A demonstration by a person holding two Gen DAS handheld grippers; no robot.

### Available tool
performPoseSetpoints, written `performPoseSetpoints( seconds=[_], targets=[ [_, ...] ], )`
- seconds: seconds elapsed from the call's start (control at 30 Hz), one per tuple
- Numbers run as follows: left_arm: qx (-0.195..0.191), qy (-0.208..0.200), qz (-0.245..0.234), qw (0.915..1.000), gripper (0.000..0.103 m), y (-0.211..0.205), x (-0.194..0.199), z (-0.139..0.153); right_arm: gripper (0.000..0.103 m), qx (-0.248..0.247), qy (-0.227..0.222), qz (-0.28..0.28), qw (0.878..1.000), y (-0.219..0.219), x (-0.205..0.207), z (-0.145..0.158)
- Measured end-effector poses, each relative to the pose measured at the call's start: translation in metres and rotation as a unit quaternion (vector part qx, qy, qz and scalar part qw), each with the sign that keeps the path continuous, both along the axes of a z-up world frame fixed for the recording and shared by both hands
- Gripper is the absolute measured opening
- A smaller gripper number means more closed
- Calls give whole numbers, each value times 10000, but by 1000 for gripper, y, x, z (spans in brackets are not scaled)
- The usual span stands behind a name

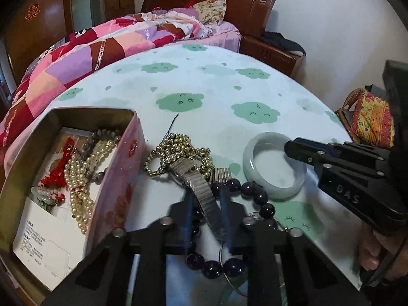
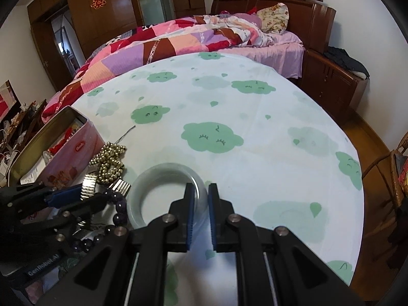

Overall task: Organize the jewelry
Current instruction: 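Grasp the silver watch with the left tool while the right tool grasps the pale jade bangle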

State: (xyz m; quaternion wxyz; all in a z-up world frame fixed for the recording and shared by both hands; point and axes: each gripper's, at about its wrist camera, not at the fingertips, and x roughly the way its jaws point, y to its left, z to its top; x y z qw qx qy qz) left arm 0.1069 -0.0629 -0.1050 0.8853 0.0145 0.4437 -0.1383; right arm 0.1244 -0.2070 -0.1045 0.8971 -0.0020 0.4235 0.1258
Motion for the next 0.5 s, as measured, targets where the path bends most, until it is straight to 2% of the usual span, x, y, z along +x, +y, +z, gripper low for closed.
performPoseSetpoints(
  seconds=[0.27,0.5],
  targets=[
    [-230,-448,-86,9987,9,10,-23,25,13,-39,-43,9,10000,1,-1,0],
    [-503,-936,-96,9943,9,23,-41,64,13,-41,-231,63,9997,4,-5,5]
  ],
)
